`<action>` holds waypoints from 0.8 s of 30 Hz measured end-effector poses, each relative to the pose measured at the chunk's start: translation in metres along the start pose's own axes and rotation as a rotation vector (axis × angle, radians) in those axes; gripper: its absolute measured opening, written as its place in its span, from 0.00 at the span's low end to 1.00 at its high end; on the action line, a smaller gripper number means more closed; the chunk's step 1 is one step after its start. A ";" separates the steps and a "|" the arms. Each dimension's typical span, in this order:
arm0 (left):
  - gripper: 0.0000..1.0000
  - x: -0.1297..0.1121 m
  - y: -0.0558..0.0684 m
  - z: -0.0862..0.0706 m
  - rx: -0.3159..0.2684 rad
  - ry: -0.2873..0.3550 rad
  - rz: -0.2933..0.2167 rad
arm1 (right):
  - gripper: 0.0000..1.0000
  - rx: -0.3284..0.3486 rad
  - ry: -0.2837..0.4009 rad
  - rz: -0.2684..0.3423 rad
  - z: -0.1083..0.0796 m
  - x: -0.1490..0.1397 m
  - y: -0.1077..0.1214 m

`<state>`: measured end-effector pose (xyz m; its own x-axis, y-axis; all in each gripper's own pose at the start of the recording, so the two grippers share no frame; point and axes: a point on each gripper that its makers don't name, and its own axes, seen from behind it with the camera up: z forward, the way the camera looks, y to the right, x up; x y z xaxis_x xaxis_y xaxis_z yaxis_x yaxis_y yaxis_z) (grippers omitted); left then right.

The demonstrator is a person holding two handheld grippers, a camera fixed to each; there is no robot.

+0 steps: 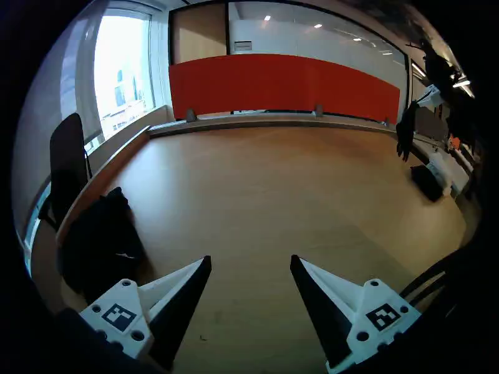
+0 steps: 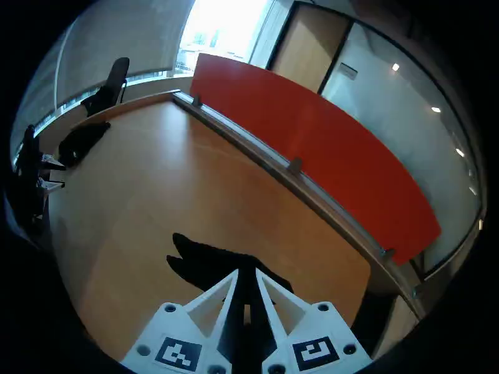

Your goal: Fold towel

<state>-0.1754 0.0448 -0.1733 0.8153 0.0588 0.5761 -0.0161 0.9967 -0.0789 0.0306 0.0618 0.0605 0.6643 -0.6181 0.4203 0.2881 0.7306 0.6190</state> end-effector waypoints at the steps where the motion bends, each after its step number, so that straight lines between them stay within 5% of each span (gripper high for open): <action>1: 0.94 0.000 0.000 0.000 0.001 -0.001 -0.001 | 0.04 -0.006 -0.008 0.002 -0.001 -0.005 0.006; 12: 0.94 -0.003 0.000 -0.004 0.018 -0.011 0.001 | 0.04 -0.056 -0.074 0.039 -0.005 -0.044 0.054; 24: 0.94 -0.003 0.001 -0.006 0.027 -0.019 0.013 | 0.04 -0.073 -0.129 0.066 -0.004 -0.076 0.082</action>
<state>-0.1740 0.0455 -0.1803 0.8040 0.0722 0.5902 -0.0420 0.9970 -0.0649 0.0070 0.1699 0.0767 0.5904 -0.5965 0.5437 0.2992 0.7874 0.5390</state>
